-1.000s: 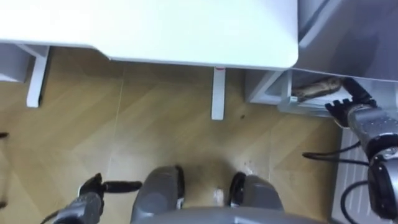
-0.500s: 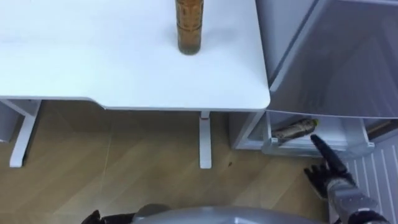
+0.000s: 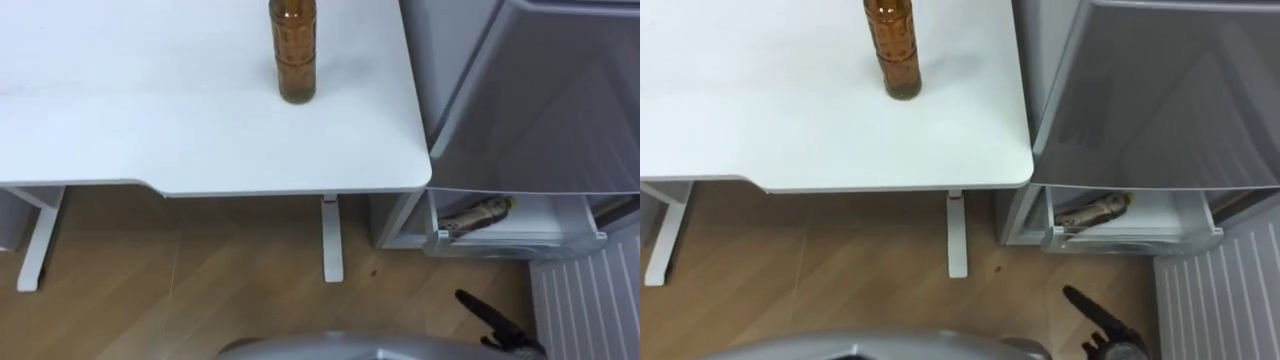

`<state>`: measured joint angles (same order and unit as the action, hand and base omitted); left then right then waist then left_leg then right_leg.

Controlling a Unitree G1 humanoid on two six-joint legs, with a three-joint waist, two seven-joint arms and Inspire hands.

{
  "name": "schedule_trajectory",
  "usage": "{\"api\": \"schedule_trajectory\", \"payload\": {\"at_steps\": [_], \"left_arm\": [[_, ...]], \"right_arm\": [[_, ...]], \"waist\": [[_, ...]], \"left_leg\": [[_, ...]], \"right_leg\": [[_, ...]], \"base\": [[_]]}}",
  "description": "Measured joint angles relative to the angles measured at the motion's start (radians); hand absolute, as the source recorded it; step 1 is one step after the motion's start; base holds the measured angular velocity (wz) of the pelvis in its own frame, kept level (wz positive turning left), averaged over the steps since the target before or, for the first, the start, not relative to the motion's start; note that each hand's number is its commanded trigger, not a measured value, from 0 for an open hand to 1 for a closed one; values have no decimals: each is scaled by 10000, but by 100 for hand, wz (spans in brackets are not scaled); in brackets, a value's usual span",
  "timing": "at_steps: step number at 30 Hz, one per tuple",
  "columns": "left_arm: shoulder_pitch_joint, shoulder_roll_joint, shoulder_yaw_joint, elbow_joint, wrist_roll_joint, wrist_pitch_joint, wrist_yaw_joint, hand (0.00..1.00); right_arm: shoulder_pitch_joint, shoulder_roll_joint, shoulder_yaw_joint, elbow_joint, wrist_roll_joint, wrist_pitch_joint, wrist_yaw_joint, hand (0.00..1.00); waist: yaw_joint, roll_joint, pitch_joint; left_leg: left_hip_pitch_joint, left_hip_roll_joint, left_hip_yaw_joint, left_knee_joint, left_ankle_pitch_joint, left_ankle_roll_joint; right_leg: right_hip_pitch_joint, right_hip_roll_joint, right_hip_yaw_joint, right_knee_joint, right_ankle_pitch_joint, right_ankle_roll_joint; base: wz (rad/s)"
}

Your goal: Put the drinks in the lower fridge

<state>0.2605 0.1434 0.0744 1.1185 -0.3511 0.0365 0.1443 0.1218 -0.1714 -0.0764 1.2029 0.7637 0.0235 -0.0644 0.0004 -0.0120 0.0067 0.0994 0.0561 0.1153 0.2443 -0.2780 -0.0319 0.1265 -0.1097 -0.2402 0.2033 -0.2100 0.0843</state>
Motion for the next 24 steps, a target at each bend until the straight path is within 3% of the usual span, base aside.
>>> {"api": "schedule_trajectory", "payload": {"at_steps": [3, 5, 11, 13, 20, 22, 24], "left_arm": [[-32, -8, 14, -9, 54, 2, -32, 0], [-39, -6, -2, 4, 74, 44, -74, 0], [-67, -18, 40, -1, -129, 99, 36, 0], [-80, -28, 256, -59, -567, 110, 243, 0], [-154, 39, 2001, -690, -3479, 141, 1353, 0], [-186, 106, 2106, -1116, -3886, 136, 1701, 0], [-161, 96, 2692, -2212, -4722, 128, 2361, 0]], "right_arm": [[208, 50, 173, 37, -1734, 15, -89, 0], [216, 52, 532, 114, -3117, 218, -68, 0], [119, 52, 967, 340, -4113, 225, 47, 0], [94, 27, 980, 425, -4199, 241, 157, 0], [-80, 15, 944, 415, -5442, 434, 254, 0], [-28, 11, 941, 383, -5759, 433, 248, 0], [-18, -6, 929, 258, -6078, 436, 242, 0]], "waist": [[13, -56, -10], [36, -73, 5], [118, -90, 13], [183, -70, 0], [446, -51, -16], [608, -25, -30], [747, 12, -26]], "left_leg": [[0, -3, -55, -71, 33, -18], [-24, 0, -77, -71, 45, -30], [3, 1, -92, -50, 46, -31], [4, 1, -96, -39, 46, -31], [162, -12, -301, -33, 53, -42], [163, -4, -318, -32, 60, -54], [184, -1, -365, -57, 67, -66]], "right_leg": [[-5, -1, -60, -17, 7, 12], [-38, 4, -72, -22, 7, 12], [26, 8, -97, -26, 8, 11], [11, 6, -106, -32, 10, 8], [330, 10, -334, -172, 11, 8], [332, 22, -334, -172, 11, 7], [431, 36, -342, -174, 11, 6]], "base": [[6], [0], [0], [2], [9], [6], [2]]}}
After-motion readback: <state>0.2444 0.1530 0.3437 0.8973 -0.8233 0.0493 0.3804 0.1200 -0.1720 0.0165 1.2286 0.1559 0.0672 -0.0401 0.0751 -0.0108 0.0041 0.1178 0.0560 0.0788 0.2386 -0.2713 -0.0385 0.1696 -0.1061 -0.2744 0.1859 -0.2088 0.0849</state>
